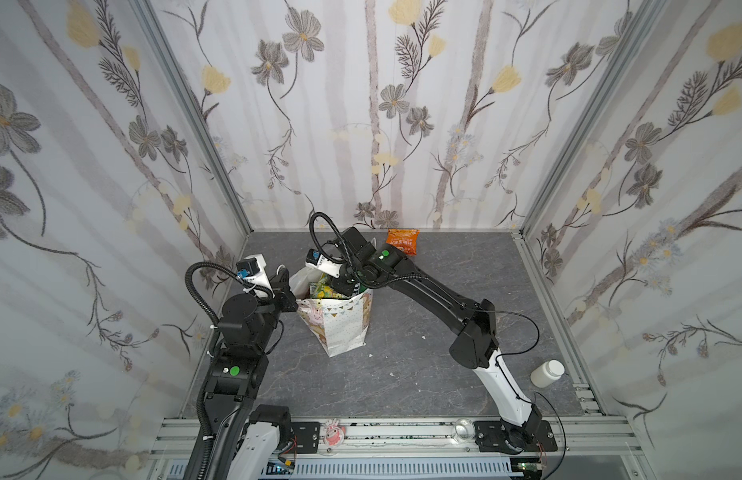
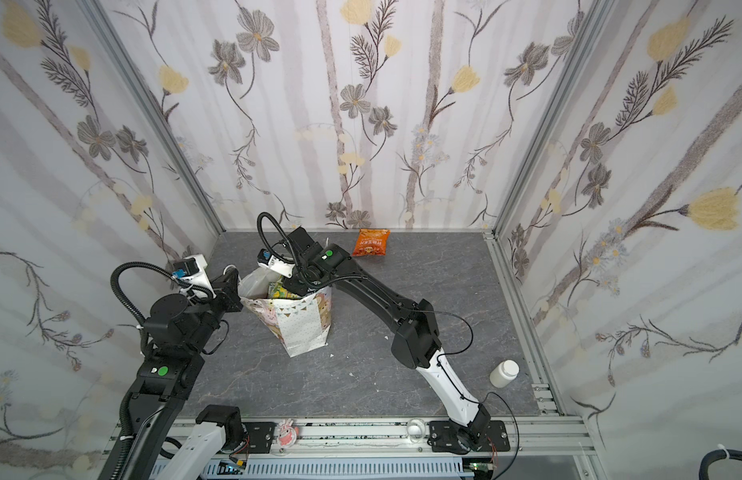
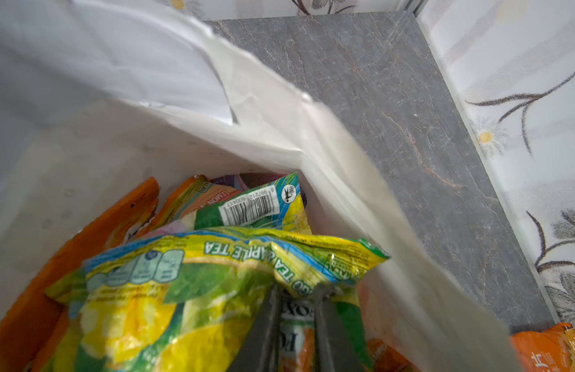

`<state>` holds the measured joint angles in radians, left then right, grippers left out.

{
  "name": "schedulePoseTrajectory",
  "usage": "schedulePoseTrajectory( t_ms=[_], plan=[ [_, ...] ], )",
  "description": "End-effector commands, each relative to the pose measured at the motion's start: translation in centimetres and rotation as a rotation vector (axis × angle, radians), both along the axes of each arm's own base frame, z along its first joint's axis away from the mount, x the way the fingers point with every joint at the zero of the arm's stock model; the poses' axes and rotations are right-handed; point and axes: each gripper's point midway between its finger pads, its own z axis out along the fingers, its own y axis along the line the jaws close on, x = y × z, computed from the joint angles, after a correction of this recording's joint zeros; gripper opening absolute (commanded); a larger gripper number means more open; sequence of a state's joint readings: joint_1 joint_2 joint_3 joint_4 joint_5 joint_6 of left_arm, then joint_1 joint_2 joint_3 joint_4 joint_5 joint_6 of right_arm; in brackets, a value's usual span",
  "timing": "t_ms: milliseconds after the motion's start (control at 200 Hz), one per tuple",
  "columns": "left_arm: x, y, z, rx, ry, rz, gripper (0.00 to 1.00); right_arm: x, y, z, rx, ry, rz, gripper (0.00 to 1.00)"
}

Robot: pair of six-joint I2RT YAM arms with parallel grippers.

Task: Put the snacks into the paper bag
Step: 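Open the right gripper and move it over the orange chip packet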

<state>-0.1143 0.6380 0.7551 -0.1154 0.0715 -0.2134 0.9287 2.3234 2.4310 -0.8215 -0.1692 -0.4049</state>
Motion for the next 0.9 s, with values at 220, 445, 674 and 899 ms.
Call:
schedulePoseTrajectory(
  t_ms=[220, 445, 674, 899],
  plan=[
    [0.0, 0.6, 0.6, 0.001, -0.027, 0.037, 0.06, -2.6, 0.0, 16.6, 0.372, -0.164, -0.004, 0.32],
    [0.1, 1.0, 0.3, 0.015, -0.018, 0.06, 0.06, -4.2, -4.0, 24.0, 0.552, -0.24, -0.086, 0.35],
    [0.1, 1.2, 0.3, 0.009, -0.022, 0.07, 0.06, -6.8, -11.6, 26.8, 0.771, -0.297, -0.199, 0.48],
    [0.1, 1.4, 0.6, 0.015, -0.025, 0.078, 0.07, -5.9, -17.7, 24.0, 0.785, -0.22, -0.36, 0.51]
  ],
)
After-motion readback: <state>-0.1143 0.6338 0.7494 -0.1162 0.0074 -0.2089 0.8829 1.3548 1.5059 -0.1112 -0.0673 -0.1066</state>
